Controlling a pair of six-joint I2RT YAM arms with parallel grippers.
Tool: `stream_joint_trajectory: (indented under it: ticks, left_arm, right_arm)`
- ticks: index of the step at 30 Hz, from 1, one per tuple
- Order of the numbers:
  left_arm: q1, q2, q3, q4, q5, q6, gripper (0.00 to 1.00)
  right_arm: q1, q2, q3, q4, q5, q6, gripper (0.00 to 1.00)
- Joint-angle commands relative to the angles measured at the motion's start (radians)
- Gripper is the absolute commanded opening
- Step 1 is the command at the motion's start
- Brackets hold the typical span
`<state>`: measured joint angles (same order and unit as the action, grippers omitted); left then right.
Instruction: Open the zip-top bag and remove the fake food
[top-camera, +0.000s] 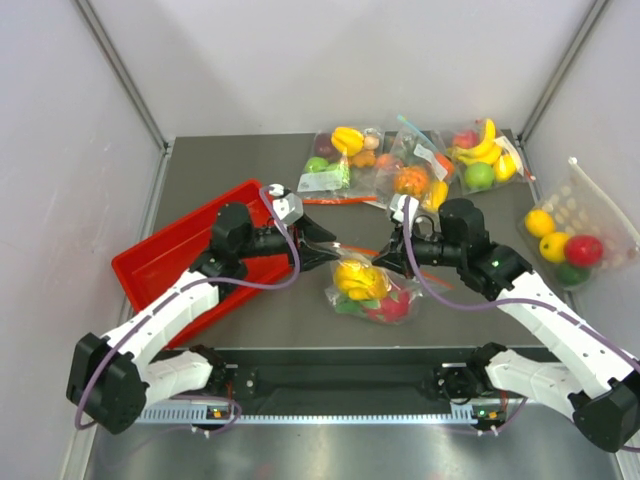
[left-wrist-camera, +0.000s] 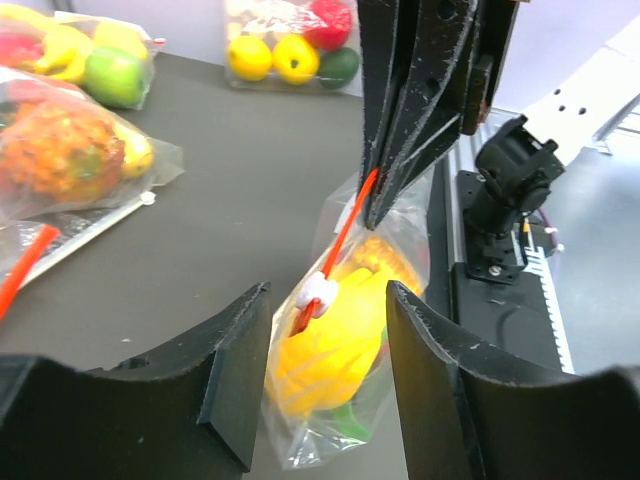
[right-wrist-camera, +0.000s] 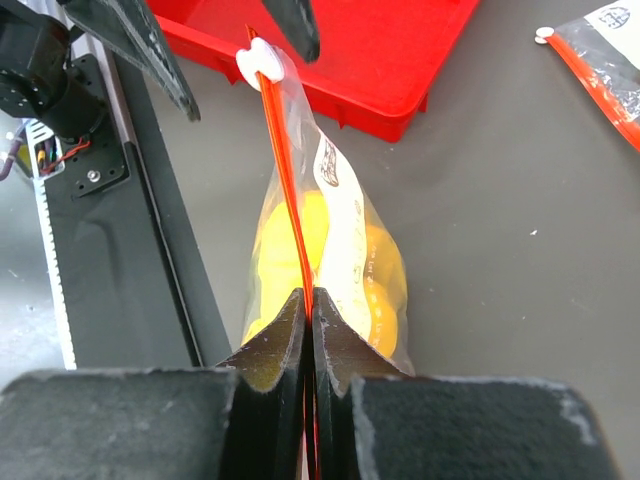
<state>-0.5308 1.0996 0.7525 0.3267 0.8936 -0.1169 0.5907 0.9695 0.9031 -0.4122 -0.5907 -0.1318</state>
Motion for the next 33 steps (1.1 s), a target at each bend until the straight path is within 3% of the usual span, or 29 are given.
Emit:
stream_joint_trajectory:
  ticks: [1, 10, 14, 18, 23, 27, 33]
  left_arm:
    - [0.003, 0.003, -0.019, 0.107, 0.084, -0.044, 0.54]
    - [0.002, 0.023, -0.076, 0.158, 0.117, -0.090, 0.52]
    - [-0.001, 0.049, -0.076, 0.209, 0.122, -0.109, 0.46]
    - [0.000, 0.065, -0.073, 0.124, 0.036, -0.018, 0.51]
    - [0.002, 0.043, -0.114, 0.216, -0.059, -0.041, 0.54]
    - [0.002, -0.007, -0.123, 0.193, -0.133, -0.011, 0.55]
    - [0.002, 0.017, -0.120, 0.237, -0.079, -0.053, 0.56]
  right_arm:
    - [0.006, -0.037, 0.068, 0.096, -0.035, 0.024, 0.00]
    - [0.006, -0.028, 0.062, 0.173, -0.099, 0.075, 0.00]
    - [0.006, -0.026, 0.045, 0.193, -0.120, 0.095, 0.00]
    - [0.006, -0.044, 0.045, 0.191, -0.132, 0.101, 0.00]
    - [0.006, -0.052, 0.048, 0.165, -0.150, 0.100, 0.00]
    - [0.006, -0.061, 0.045, 0.151, -0.141, 0.097, 0.00]
    - [0.006, -0.060, 0.039, 0.150, -0.178, 0.103, 0.00]
